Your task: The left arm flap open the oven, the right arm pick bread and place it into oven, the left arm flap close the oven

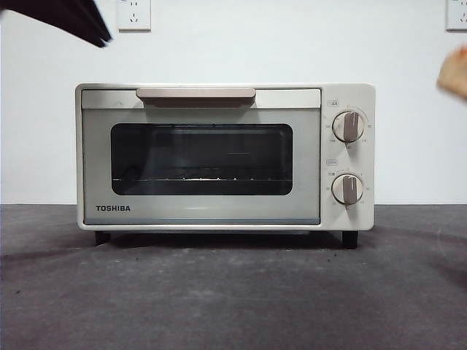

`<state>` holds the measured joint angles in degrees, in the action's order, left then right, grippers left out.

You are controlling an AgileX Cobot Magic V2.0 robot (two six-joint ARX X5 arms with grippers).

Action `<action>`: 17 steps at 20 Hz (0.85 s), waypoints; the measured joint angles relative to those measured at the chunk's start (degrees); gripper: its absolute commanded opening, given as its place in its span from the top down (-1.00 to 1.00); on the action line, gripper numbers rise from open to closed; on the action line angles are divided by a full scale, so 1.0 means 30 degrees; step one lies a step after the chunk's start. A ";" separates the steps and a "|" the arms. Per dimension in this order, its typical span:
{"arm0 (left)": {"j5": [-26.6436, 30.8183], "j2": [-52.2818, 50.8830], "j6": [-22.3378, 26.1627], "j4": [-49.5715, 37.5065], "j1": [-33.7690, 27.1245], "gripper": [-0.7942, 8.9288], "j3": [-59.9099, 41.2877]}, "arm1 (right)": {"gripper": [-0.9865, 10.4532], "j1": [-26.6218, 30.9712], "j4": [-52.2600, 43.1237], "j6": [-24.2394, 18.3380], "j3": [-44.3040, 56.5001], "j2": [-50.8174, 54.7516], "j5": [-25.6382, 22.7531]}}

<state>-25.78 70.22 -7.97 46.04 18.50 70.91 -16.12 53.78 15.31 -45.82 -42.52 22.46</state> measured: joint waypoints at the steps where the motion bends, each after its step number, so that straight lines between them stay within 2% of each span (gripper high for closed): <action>1: 0.0000 0.0772 0.0408 -0.0036 0.0138 0.82 0.0670 | 0.62 0.0000 0.0007 0.0138 0.0000 0.0707 0.0015; 5: 0.0044 0.3548 0.2375 -0.0087 0.0597 0.82 0.3075 | 0.62 0.0000 0.0051 0.0663 0.0000 0.3257 0.0015; 9: 0.0131 0.5479 0.3898 -0.0299 0.1333 0.82 0.3978 | 0.62 0.0000 0.0066 0.1093 0.0000 0.4830 0.0015; 17: 0.1129 0.6368 0.4670 -0.1304 0.1668 0.82 0.4102 | 0.62 0.0000 0.0073 0.1566 0.0000 0.5289 0.0015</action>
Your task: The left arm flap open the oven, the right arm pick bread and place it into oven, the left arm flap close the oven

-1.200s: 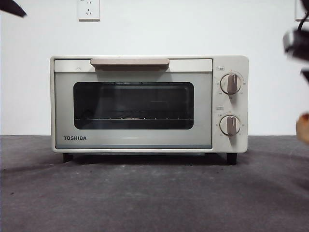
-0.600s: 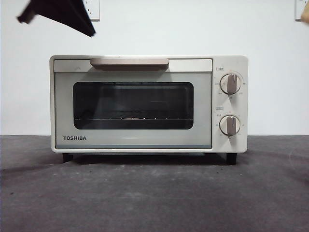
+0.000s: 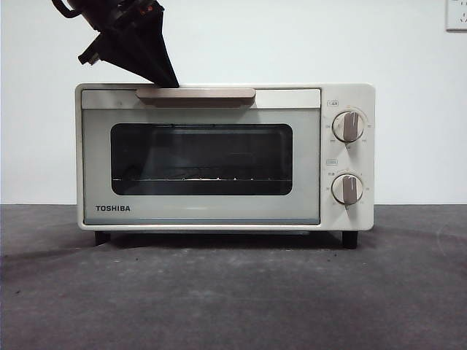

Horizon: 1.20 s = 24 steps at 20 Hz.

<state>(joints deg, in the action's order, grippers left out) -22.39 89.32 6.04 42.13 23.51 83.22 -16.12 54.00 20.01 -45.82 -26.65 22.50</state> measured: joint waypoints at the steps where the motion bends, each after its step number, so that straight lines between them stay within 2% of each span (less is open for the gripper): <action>1: 0.0000 0.0000 0.0015 0.0022 0.0000 0.82 0.0007 | 0.62 0.0000 0.0000 0.0007 0.0000 0.0000 0.0000; 8: 0.0007 -0.0007 0.0758 0.1413 0.0189 0.82 0.0291 | 0.62 0.0000 0.0146 0.0423 0.0000 0.0000 0.0000; 12: 0.0947 -0.0131 0.0882 0.2164 0.0714 0.82 0.0379 | 0.62 0.0000 0.0248 0.0437 0.0000 0.0000 0.0000; 17: 0.1304 -0.0182 0.1042 0.4481 0.1843 0.82 0.0335 | 0.62 0.0000 0.0554 0.0444 0.0000 0.0000 0.0000; 24: 0.2841 -0.1508 0.1005 0.3453 0.3169 0.82 -0.1574 | 0.62 0.0000 0.0656 0.0415 0.0000 0.0000 -0.0007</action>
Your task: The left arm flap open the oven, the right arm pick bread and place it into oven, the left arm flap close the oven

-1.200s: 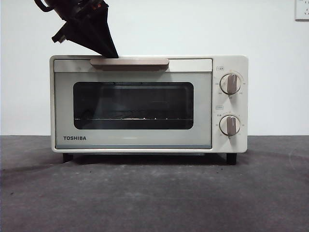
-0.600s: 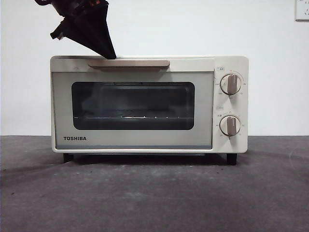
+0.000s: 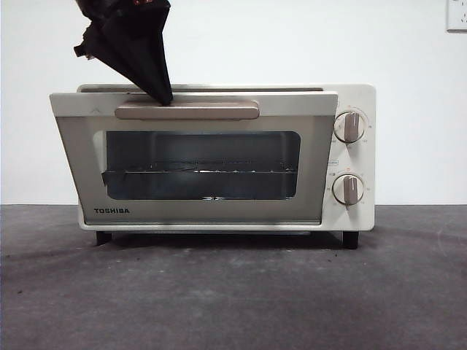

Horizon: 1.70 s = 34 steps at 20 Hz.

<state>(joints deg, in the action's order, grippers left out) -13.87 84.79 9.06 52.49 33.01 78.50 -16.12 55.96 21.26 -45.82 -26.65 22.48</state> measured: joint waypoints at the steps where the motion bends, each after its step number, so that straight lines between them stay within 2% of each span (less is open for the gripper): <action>1: 0.0022 -0.0466 -0.0233 -0.0597 0.0073 0.82 -0.0743 | 0.62 0.0000 -0.0007 -0.0015 0.0000 0.0000 0.0000; 6: 0.0270 -0.3359 -0.1989 -0.4080 0.0765 0.82 -0.5523 | 0.62 0.0000 -0.0007 -0.0146 0.0000 0.0000 -0.0015; 10: 0.1457 -0.5289 -0.3519 -0.6164 0.1676 0.82 -0.8743 | 0.62 0.0000 -0.0007 -0.0444 0.0000 0.0000 -0.0022; 18: 0.2302 -0.6164 -0.5814 -0.9734 0.2987 0.82 -1.2364 | 0.62 0.0000 -0.0007 -0.0583 0.0000 0.0000 -0.0022; 23: 0.2295 -0.6666 -0.6448 -0.9595 0.3796 0.82 -1.2655 | 0.62 0.0000 -0.0015 -0.0583 0.0000 0.0000 0.0044; 26: 0.2251 -0.8612 -0.6892 -0.9085 0.3840 0.82 -1.2611 | 0.62 0.0000 -0.0342 -0.0576 0.0000 -0.0066 0.1107; 29: 0.2259 -1.1344 -0.7053 -0.7461 0.3840 0.82 -1.2429 | 0.62 0.0000 -0.2382 -0.0423 0.0000 -0.0801 0.3096; 31: 0.2608 -1.3304 -0.7308 -0.6368 0.3847 0.82 -1.2152 | 0.62 -0.0204 -0.4109 0.0007 0.0000 -0.1734 0.3155; 34: 0.4736 -1.5868 -0.7905 -0.4393 0.3847 0.82 -1.1431 | 0.62 -0.1479 -0.7329 0.0838 0.0000 -0.3949 0.3126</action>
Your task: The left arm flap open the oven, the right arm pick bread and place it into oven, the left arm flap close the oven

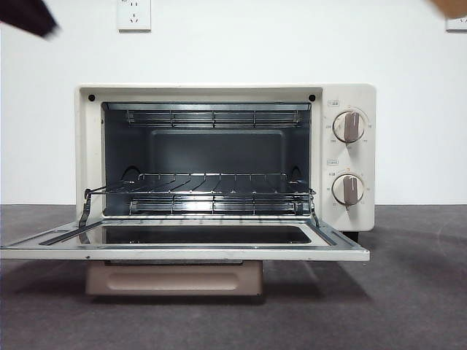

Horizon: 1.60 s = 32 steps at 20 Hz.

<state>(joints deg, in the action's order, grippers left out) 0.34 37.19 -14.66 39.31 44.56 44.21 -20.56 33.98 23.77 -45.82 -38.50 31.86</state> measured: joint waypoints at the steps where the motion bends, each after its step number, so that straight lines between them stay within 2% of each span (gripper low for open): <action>1: 0.0663 -0.0605 -0.0117 0.0430 -0.0007 0.82 0.0182 | 0.62 -0.0583 -0.0918 0.0204 0.0000 -0.0831 -0.0160; 4: 0.2412 -0.2557 -0.0350 0.2273 -0.0007 0.82 0.0648 | 0.62 -0.2907 -0.3745 0.0670 0.0000 -0.4022 -0.1501; 7: 0.3337 -0.3424 -0.0452 0.3861 -0.0007 0.82 0.0860 | 0.62 -0.4233 -0.5501 0.0743 0.0000 -0.6062 -0.2565; 11: 0.3643 -0.4277 -0.0867 0.5151 -0.0007 0.82 0.1064 | 0.62 -0.5260 -0.8262 0.1209 0.0000 -0.8728 -0.3708; 18: 0.3730 -0.5304 -0.1333 0.5938 -0.0007 0.82 0.1384 | 0.62 -0.5428 -1.2611 0.3126 0.0000 -1.2466 -0.4954; 27: 0.3730 -0.5333 -0.1392 0.6142 -0.0007 0.82 0.1384 | 0.62 -0.5421 -1.3814 0.4422 -0.1421 -1.5533 -0.7206; 32: 0.3738 -0.5333 -0.1523 0.6455 -0.0007 0.82 0.1384 | 0.62 -0.5413 -1.4047 0.5530 -0.2353 -1.6247 -0.9741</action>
<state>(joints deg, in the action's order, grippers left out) 11.55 21.19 -19.22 58.67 44.53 48.36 -36.80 -8.16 40.36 -52.88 -87.24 2.63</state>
